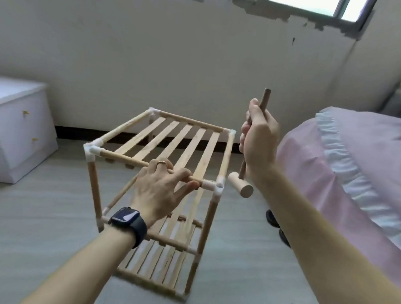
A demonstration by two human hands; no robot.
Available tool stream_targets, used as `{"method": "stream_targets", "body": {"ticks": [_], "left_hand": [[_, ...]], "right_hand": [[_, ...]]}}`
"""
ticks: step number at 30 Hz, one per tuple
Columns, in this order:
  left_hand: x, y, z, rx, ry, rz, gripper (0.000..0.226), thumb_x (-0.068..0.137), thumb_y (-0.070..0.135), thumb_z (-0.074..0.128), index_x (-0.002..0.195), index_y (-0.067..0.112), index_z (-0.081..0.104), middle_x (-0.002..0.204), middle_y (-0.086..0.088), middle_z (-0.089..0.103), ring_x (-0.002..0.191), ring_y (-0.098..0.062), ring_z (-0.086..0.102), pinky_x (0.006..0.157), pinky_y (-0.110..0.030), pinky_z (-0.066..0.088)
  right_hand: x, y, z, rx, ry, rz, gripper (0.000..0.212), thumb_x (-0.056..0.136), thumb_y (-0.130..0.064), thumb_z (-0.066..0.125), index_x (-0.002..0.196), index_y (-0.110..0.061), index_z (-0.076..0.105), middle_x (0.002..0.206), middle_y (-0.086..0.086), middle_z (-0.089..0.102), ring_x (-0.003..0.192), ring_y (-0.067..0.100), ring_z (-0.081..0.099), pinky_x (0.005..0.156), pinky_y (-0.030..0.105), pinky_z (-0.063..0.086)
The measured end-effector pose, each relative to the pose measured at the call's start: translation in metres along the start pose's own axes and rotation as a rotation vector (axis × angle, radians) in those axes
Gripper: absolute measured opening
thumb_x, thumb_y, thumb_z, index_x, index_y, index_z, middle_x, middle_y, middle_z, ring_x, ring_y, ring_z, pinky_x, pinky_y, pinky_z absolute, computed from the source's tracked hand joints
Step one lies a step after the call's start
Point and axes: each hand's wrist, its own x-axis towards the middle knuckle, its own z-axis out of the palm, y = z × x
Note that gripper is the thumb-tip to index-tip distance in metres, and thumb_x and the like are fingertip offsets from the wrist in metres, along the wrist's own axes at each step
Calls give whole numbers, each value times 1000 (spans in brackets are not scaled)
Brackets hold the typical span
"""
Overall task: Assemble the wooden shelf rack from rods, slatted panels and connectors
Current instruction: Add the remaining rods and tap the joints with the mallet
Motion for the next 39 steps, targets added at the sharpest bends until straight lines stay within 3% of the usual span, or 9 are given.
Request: {"method": "stream_targets", "body": {"ticks": [6, 9, 12, 21, 25, 29, 33, 37, 39], "left_hand": [[3, 41, 18, 27, 158, -34, 41, 97, 68, 28, 112, 43, 56, 106, -7, 47, 91, -24, 47, 74, -38, 36], [3, 48, 20, 8, 137, 17, 36, 101, 59, 31, 128, 45, 49, 111, -7, 49, 100, -25, 50, 80, -40, 42], [2, 47, 19, -7, 99, 8, 41, 102, 56, 26, 139, 47, 42, 115, -7, 50, 106, -26, 49, 86, -41, 43], [15, 81, 5, 41, 0, -106, 37, 103, 56, 30, 133, 42, 47, 113, -8, 53, 105, -26, 48, 82, -39, 38], [35, 92, -4, -83, -73, -1, 47, 104, 19, 46, 150, 23, 38, 113, -8, 60, 105, -27, 55, 80, -39, 50], [32, 54, -33, -170, 75, 173, 41, 99, 18, 55, 139, 21, 56, 142, -6, 54, 133, -23, 47, 102, -45, 48], [-3, -12, -39, -219, 337, -11, 50, 93, 32, 65, 140, 18, 53, 142, -10, 50, 131, -25, 45, 102, -49, 46], [-41, -57, -18, -524, 79, -386, 75, 94, 56, 58, 153, 24, 25, 144, -9, 46, 126, -28, 49, 88, -49, 52], [-50, -61, -13, -662, -64, -454, 64, 91, 70, 43, 135, 24, 48, 123, 0, 63, 111, -26, 63, 85, -50, 58]], "right_hand": [[15, 2, 6, -46, 189, -260, 35, 102, -47, 42, 71, -31, 46, 51, -14, 41, 47, 13, 40, 52, 35, 36], [-5, 39, 3, -349, 23, -335, 33, 106, -27, 43, 79, -11, 51, 52, -4, 52, 44, 12, 47, 49, 33, 38], [14, 30, 0, -236, 121, -340, 31, 101, -33, 43, 72, -25, 52, 48, -13, 48, 42, 6, 43, 48, 24, 36], [11, 40, -22, -150, 199, -202, 34, 100, -41, 43, 69, -27, 46, 60, -13, 47, 61, 21, 48, 64, 50, 46], [12, 35, -50, -460, 213, -270, 42, 102, -60, 31, 85, -34, 60, 74, -24, 59, 94, 2, 52, 90, 22, 41], [2, 34, -80, -141, -89, -27, 27, 103, -45, 53, 93, -24, 67, 72, -8, 69, 56, 5, 57, 53, 23, 48], [-29, 31, -81, 181, -628, 356, 24, 87, -33, 66, 98, -13, 73, 86, 4, 67, 65, 16, 62, 57, 28, 56], [-57, 41, -60, -174, -635, 264, 22, 107, -20, 48, 109, -9, 67, 77, -1, 59, 59, 8, 56, 56, 19, 49], [-75, 49, -49, -392, -626, 134, 21, 109, -16, 41, 118, -19, 60, 88, -4, 62, 64, 2, 59, 59, 18, 49]]}}
